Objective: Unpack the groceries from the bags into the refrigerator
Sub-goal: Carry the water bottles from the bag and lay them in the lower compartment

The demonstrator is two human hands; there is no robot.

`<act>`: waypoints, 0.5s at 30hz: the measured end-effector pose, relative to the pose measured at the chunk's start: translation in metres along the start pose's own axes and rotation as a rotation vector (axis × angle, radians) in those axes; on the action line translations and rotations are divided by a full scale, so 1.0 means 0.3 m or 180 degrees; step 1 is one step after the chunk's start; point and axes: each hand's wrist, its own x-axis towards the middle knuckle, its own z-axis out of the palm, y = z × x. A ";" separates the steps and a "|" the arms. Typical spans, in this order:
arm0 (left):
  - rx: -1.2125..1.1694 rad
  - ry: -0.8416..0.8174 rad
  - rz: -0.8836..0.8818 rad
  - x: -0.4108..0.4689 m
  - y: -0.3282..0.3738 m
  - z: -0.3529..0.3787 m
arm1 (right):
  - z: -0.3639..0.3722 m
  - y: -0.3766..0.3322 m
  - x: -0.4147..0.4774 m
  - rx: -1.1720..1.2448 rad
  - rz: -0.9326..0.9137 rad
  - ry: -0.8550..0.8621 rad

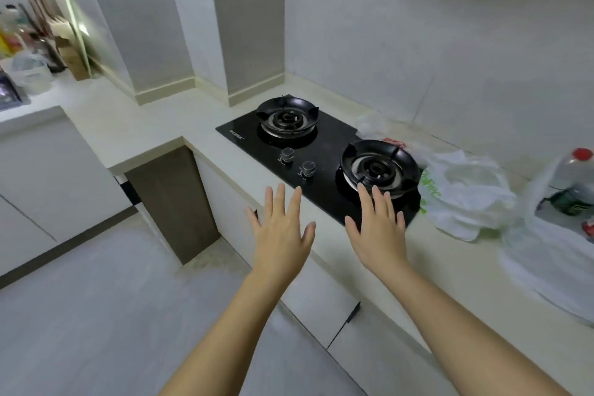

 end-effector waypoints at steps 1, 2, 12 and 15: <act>0.0026 0.0000 0.0043 0.018 0.053 0.023 | -0.022 0.053 0.017 -0.0004 0.0022 0.0037; 0.0044 -0.0010 0.0091 0.036 0.106 0.046 | -0.047 0.107 0.034 -0.0019 0.0044 0.0081; -0.0153 0.0056 0.0710 0.208 0.653 0.225 | -0.315 0.651 0.179 -0.0156 0.0531 0.0500; -0.0178 0.0076 0.0978 0.248 0.791 0.268 | -0.389 0.805 0.208 -0.0226 0.0768 0.0700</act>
